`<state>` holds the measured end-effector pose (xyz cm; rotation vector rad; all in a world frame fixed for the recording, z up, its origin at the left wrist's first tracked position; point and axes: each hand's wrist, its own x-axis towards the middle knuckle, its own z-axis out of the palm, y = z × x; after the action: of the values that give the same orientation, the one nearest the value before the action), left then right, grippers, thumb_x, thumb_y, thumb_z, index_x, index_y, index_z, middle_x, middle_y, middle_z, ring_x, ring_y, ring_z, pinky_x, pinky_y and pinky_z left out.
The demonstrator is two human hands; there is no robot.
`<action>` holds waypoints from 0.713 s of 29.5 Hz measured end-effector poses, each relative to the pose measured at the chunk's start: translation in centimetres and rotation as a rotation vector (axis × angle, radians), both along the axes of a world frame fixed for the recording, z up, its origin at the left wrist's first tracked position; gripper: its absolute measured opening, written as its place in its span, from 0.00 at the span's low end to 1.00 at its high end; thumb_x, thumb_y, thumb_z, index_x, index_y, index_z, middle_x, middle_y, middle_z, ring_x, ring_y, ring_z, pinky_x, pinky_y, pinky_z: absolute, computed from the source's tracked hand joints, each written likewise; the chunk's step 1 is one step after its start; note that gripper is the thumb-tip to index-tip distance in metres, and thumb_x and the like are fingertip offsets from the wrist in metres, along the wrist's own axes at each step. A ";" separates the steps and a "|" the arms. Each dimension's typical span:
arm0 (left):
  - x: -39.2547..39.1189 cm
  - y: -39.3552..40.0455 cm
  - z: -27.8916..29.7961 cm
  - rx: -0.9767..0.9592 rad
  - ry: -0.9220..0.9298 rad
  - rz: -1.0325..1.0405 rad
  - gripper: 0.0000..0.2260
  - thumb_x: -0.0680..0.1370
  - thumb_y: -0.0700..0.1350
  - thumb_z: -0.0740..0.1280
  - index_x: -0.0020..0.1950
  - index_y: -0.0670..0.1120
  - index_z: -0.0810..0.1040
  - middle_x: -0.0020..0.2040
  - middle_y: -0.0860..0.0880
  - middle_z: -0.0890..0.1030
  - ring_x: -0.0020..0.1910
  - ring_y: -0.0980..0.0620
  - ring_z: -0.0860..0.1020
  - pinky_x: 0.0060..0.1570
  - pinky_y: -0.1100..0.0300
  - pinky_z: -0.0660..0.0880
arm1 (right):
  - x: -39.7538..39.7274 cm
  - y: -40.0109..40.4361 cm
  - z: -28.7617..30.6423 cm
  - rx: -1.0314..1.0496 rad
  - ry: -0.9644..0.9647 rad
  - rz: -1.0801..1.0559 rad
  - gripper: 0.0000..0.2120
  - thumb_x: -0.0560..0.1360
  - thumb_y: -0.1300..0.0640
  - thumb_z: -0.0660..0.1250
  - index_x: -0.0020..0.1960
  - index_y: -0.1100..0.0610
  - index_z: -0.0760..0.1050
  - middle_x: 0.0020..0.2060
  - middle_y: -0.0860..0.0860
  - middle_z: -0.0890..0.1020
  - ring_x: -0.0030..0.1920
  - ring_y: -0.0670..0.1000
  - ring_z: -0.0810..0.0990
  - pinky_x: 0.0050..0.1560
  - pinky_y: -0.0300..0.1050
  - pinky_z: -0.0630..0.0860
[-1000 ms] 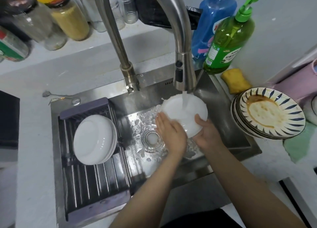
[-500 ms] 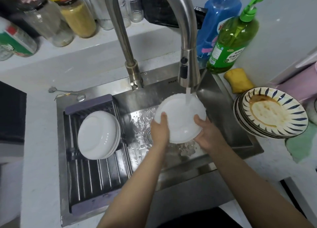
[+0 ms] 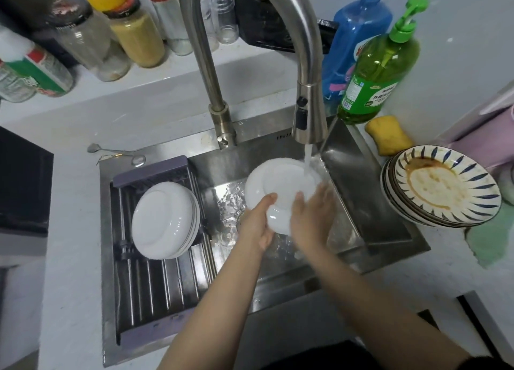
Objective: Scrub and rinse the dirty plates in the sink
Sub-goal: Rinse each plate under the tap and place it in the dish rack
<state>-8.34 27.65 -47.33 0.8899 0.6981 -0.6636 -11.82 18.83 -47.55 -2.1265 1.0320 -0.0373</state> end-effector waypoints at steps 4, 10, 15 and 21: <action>-1.4 -0.2 0.7 0.107 -0.046 0.071 0.13 0.74 0.33 0.68 0.58 0.39 0.76 0.53 0.37 0.82 0.47 0.42 0.82 0.54 0.44 0.78 | -0.4 0.2 0.3 -0.020 -0.038 0.052 0.29 0.80 0.48 0.57 0.76 0.62 0.56 0.74 0.60 0.60 0.73 0.59 0.59 0.71 0.52 0.57; -2.7 3.1 1.2 0.263 -0.168 0.011 0.15 0.72 0.32 0.71 0.58 0.40 0.78 0.51 0.41 0.83 0.46 0.46 0.82 0.49 0.51 0.80 | 2.0 -2.1 0.9 0.368 0.003 0.027 0.23 0.83 0.48 0.47 0.65 0.63 0.70 0.60 0.60 0.75 0.58 0.58 0.74 0.49 0.42 0.62; -2.2 8.2 2.5 0.517 -0.302 -0.044 0.18 0.63 0.40 0.75 0.53 0.45 0.80 0.50 0.44 0.84 0.52 0.42 0.82 0.54 0.46 0.79 | 0.7 1.3 -0.4 0.739 0.036 0.186 0.23 0.81 0.49 0.59 0.72 0.54 0.60 0.64 0.53 0.73 0.57 0.52 0.73 0.50 0.44 0.71; -1.7 15.0 3.3 0.673 -0.326 0.136 0.25 0.71 0.44 0.74 0.64 0.45 0.68 0.54 0.47 0.79 0.52 0.49 0.79 0.53 0.50 0.77 | 4.3 5.7 1.1 1.018 0.058 0.370 0.19 0.77 0.61 0.66 0.67 0.51 0.71 0.57 0.53 0.79 0.49 0.51 0.79 0.41 0.44 0.76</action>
<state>-10.05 42.65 -44.07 1.5140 0.6848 -0.1386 -7.55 24.49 -46.49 -1.3288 0.4798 0.6034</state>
